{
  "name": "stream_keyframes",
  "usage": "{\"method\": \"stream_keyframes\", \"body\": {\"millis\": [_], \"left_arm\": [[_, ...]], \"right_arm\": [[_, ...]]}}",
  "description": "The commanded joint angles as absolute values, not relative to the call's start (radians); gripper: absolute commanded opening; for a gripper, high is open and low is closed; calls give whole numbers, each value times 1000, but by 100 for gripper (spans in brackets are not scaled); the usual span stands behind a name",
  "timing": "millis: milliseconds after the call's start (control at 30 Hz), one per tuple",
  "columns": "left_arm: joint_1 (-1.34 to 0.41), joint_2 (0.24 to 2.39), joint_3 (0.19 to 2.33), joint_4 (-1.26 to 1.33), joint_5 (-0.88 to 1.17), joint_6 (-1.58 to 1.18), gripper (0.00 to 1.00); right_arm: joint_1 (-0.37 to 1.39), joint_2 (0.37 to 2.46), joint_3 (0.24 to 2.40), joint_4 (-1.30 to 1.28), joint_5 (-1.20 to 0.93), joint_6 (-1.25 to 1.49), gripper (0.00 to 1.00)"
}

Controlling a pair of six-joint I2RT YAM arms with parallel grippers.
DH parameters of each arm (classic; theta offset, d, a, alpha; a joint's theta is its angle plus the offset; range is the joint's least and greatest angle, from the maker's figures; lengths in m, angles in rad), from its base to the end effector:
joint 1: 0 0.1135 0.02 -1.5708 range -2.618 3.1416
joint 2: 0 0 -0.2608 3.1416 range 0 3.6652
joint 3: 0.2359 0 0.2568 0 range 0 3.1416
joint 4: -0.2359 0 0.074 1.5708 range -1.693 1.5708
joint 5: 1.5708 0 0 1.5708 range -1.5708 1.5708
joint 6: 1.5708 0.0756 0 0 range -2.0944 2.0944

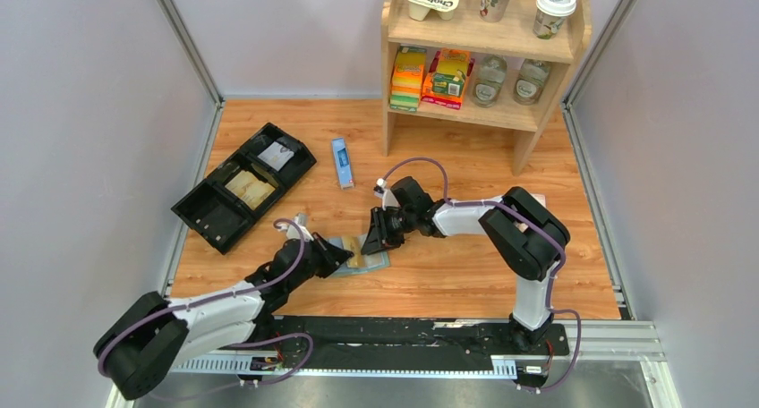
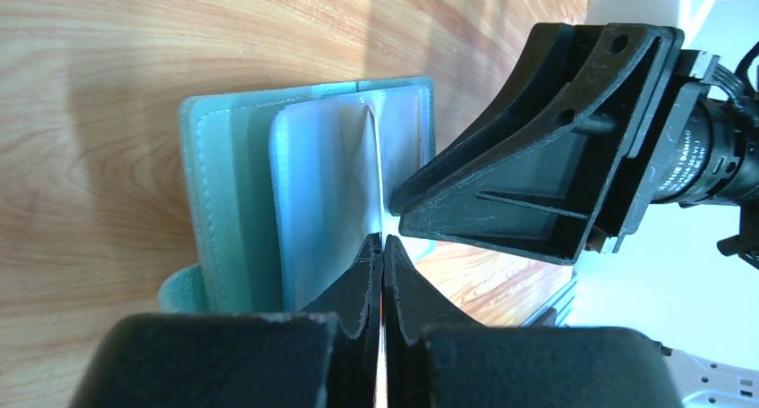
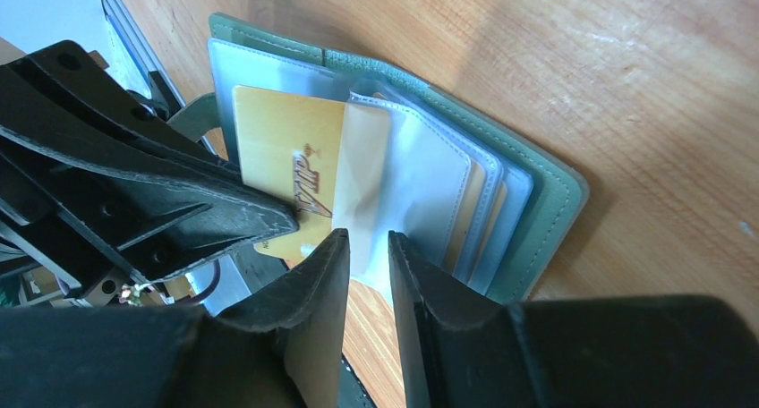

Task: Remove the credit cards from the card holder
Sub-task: Place the credit card in the storage box.

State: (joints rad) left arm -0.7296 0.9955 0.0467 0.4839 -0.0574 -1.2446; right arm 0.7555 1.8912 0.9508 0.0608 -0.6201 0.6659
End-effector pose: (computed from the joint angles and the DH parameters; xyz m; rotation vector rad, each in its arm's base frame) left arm 0.1564 -0.1341 0.0973 -0.6107 2.1629 -1.1217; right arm 0.2495 0.2954 0.0903 -0.4347 2.7000 1.2978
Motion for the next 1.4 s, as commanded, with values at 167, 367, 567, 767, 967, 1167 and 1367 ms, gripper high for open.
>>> {"method": "stream_keyframes", "body": {"millis": [167,367,567,767,967,1167,1367], "left_arm": [[-669,634,172,-159,-147,-1096,0],[-559,607,299,-369,-37,-899,0],[-476,777,540,-537,35,-632,0],[-281,974,831,-742,156,-307,0],[-62,1129,1101,-859,265,-37,0],[40,1272,1252,-923,313,130,0],[92,1367,1253,-847,311,245,0]], "right_arm": [[739,1928,905,-25,-509,615,31],[738,1919,908,-28,-508,597,31],[738,1865,904,-37,-491,546,35],[738,1801,894,-35,-465,483,41],[739,1752,865,-9,-474,472,47],[739,1704,839,35,-459,460,59],[741,1701,827,43,-434,451,64]]}}
